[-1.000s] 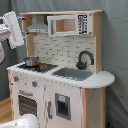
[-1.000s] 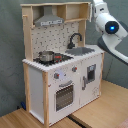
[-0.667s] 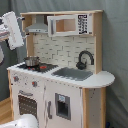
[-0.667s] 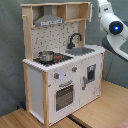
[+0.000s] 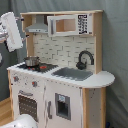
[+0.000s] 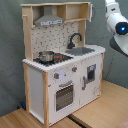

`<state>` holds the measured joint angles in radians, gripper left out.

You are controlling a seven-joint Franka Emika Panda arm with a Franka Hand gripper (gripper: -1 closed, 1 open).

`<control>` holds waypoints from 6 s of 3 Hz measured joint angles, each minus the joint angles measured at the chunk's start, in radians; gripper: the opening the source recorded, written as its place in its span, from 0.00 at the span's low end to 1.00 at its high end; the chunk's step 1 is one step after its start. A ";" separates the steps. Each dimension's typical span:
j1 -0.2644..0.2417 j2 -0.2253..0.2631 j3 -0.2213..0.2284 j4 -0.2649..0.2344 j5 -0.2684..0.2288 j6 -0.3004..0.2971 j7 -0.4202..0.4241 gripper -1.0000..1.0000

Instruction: Play with the kitchen

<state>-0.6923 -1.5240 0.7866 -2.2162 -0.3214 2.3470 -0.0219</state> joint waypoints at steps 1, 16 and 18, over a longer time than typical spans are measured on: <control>0.045 0.001 -0.012 -0.024 -0.065 -0.040 0.041 1.00; -0.518 0.360 0.271 0.365 -0.284 0.135 0.441 1.00; -0.595 0.452 0.347 0.499 -0.284 0.163 0.397 1.00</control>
<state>-1.2876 -1.0722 1.1331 -1.7176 -0.6056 2.5096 0.3753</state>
